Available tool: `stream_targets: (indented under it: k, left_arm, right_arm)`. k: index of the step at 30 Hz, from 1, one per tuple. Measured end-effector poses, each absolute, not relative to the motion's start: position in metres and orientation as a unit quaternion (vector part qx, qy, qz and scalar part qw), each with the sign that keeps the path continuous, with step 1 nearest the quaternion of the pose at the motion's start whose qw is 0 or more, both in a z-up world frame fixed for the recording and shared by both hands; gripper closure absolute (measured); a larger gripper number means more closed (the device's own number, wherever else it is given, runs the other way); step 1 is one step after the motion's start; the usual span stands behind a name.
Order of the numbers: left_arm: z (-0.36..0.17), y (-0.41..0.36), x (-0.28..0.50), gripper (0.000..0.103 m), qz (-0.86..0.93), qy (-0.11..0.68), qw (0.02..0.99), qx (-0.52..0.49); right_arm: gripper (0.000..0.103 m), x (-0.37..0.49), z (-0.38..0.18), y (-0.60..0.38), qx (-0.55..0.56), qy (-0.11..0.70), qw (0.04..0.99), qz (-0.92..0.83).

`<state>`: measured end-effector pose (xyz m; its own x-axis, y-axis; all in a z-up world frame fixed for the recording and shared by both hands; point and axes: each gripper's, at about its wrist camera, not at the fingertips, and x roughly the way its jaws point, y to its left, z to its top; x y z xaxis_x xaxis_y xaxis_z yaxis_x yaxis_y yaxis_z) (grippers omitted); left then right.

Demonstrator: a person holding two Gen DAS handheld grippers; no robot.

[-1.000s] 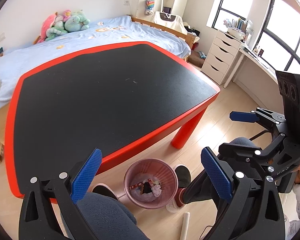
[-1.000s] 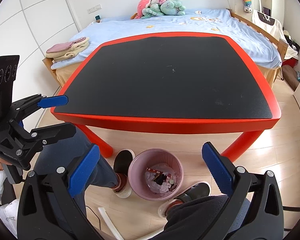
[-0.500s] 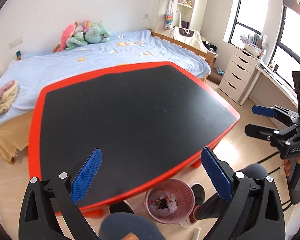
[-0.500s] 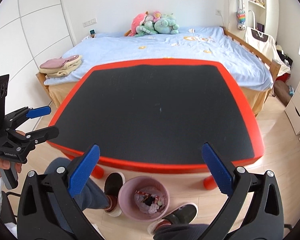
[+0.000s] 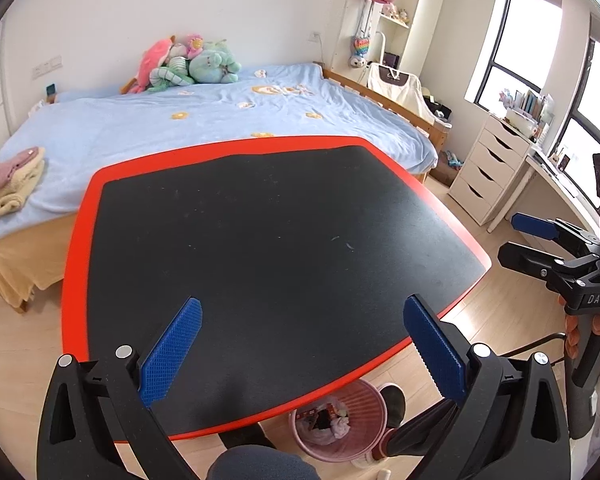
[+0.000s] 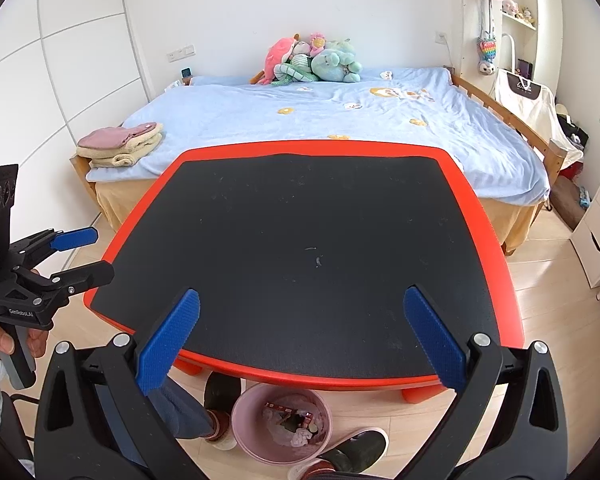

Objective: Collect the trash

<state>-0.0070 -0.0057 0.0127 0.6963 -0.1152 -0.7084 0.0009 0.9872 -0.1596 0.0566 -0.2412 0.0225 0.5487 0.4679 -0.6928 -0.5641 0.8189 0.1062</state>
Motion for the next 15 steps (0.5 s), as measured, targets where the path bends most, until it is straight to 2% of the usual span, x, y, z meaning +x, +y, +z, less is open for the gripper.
stream_targets:
  k: [15]
  left_arm:
    - [0.0174,-0.0056,-0.0056,0.006,-0.014,0.381,0.922,-0.069]
  right_arm:
    - [0.003,0.0585,0.0211,-0.2393,-0.067,0.376,0.876,0.293]
